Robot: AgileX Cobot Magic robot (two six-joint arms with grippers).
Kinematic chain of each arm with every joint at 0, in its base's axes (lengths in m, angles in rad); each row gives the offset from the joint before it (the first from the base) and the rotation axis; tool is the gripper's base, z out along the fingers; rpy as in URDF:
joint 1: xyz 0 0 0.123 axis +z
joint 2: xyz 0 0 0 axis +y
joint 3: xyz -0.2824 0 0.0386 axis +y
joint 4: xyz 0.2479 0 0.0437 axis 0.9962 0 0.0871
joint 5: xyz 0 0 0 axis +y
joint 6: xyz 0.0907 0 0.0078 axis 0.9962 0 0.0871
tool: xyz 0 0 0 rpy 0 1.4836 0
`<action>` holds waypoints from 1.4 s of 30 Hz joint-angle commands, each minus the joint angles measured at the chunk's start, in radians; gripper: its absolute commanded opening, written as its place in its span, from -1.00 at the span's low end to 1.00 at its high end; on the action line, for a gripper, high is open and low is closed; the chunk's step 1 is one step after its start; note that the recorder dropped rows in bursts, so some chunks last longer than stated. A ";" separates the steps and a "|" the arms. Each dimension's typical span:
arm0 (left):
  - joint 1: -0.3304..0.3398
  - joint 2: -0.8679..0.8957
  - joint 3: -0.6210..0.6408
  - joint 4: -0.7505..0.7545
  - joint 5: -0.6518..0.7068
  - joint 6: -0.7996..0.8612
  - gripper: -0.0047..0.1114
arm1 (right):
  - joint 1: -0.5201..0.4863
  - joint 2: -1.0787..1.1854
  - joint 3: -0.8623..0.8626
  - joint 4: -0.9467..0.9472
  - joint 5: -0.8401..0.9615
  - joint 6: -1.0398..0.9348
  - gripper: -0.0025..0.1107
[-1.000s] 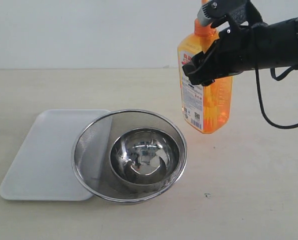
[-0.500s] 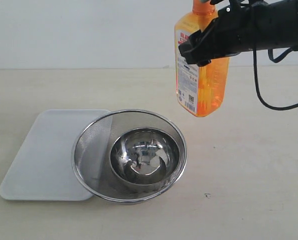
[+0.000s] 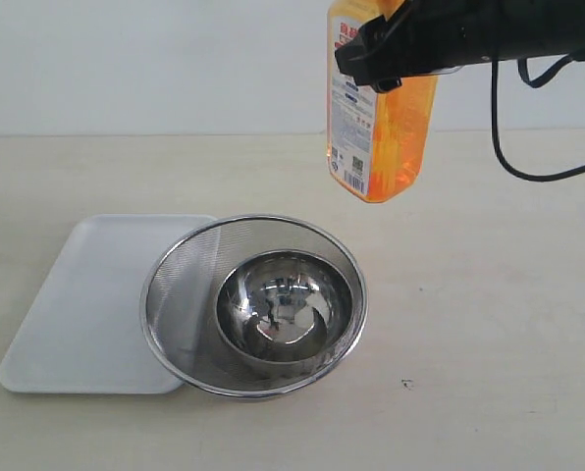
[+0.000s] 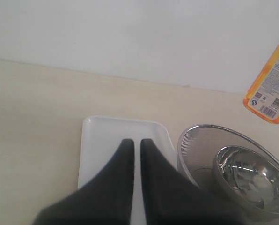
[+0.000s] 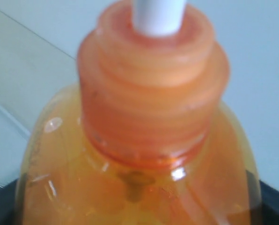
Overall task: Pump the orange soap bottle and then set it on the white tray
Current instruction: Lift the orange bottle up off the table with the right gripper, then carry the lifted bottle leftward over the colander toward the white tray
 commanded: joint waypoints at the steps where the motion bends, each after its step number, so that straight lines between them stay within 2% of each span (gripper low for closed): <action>1: 0.002 0.000 0.004 0.000 -0.017 -0.007 -0.84 | 0.000 -0.025 -0.044 0.010 0.002 0.012 -0.96; 13: 0.002 0.000 0.004 -0.002 -0.017 -0.007 -0.84 | 0.023 -0.025 -0.082 -0.018 0.043 0.072 -0.96; 19: 0.002 0.000 0.004 -0.002 -0.019 -0.007 -0.84 | 0.103 -0.023 -0.093 -0.035 -0.013 0.093 -0.96; 27: 0.002 0.000 0.004 -0.002 -0.019 -0.007 -0.84 | 0.220 0.078 -0.262 -0.054 0.009 0.145 -0.96; 42: 0.002 0.000 0.004 -0.002 -0.022 -0.007 -0.84 | 0.240 0.128 -0.351 -0.056 0.062 0.174 -0.96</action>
